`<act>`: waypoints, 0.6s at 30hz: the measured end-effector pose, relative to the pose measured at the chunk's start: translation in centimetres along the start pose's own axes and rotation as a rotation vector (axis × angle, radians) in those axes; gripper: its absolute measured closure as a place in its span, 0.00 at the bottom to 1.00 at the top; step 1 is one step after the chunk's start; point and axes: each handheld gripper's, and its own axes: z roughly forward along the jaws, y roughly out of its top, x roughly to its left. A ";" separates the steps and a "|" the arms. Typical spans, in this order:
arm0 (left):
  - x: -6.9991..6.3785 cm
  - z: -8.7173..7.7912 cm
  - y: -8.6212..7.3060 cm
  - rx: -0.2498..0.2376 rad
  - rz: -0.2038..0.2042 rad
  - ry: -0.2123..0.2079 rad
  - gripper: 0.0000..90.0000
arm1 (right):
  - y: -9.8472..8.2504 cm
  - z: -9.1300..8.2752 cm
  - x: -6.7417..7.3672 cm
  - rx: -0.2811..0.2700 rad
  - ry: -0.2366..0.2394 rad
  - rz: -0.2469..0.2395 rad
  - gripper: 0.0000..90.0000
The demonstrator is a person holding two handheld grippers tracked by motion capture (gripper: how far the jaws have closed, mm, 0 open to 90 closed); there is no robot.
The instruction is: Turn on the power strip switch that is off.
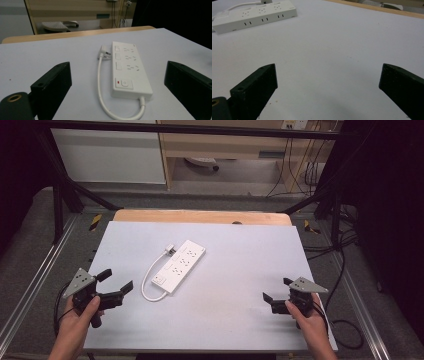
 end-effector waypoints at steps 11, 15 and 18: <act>0.6 -0.3 -3.2 0.010 -0.044 -0.015 0.09 | 0.0 0.0 -0.1 0.003 -0.005 -0.004 0.03; 0.1 0.0 -4.3 0.048 -0.040 -0.033 0.10 | 0.0 0.0 -0.1 0.003 -0.005 -0.003 0.03; -0.2 0.2 -4.5 0.074 -0.017 -0.049 0.10 | -0.1 0.0 -0.2 0.006 -0.010 -0.001 0.03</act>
